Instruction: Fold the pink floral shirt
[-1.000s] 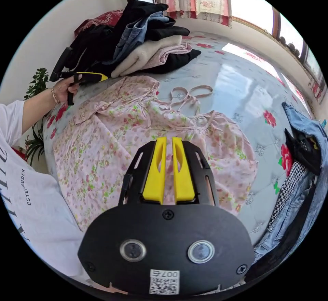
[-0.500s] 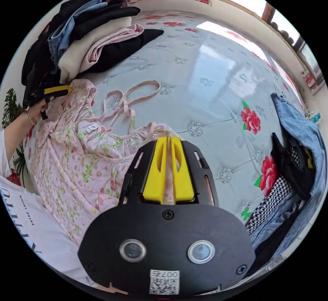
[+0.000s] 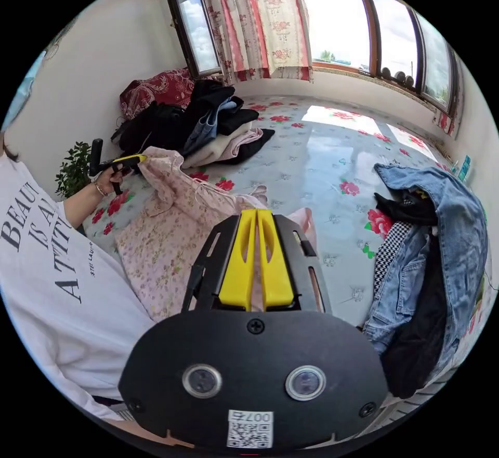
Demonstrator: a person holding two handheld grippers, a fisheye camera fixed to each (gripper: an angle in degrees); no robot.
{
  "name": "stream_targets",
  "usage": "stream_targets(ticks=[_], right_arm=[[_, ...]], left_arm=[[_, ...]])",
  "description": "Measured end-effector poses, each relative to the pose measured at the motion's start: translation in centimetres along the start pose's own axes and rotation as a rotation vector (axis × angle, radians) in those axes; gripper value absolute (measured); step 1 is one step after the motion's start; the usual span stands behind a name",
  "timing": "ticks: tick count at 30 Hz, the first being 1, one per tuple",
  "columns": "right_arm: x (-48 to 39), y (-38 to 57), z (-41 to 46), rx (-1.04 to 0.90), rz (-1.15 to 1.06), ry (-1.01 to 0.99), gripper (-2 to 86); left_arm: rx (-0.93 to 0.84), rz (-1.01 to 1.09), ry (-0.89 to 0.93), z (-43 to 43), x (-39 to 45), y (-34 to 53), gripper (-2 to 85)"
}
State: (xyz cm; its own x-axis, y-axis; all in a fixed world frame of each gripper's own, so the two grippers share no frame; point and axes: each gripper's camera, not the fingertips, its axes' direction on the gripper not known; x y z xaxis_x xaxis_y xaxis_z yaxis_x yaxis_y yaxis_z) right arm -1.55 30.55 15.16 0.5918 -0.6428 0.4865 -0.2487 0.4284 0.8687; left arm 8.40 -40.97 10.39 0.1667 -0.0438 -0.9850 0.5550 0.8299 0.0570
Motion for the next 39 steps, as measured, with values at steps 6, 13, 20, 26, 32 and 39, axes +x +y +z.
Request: stream_targets(ticks=[6,13,20,26,32,39], right_arm=[[-4.5,10.8,-3.0,-0.197,0.094,0.000,-0.1],[-1.0,20.1,0.7,-0.373,0.430,-0.106,2.5],[7.0,21.2,-9.1,-0.116,0.633,-0.042,12.2],[15.2,27.6,-12.7,0.127,1.088,-0.047,15.3],[17.3,26.2,-12.9,0.121,1.087,-0.037,15.2],[20.2,29.6,-15.7,0.106,1.199,-0.057,14.4]], left_arm=[[-0.188,-0.054,-0.046,-3.4,4.2,10.7,-0.8],[-0.467,-0.263,-0.117,0.6,4.4,20.2,3.8],[-0.385,-0.273,-0.161,-4.5,2.9,18.9,4.8],[-0.283,-0.522,-0.113,-5.6,1.5,20.2,5.2],[-0.304,-0.587,-0.059,-5.7,2.3,20.4,5.5],[-0.254,-0.694,-0.077,-7.6,2.7,20.6,5.3]])
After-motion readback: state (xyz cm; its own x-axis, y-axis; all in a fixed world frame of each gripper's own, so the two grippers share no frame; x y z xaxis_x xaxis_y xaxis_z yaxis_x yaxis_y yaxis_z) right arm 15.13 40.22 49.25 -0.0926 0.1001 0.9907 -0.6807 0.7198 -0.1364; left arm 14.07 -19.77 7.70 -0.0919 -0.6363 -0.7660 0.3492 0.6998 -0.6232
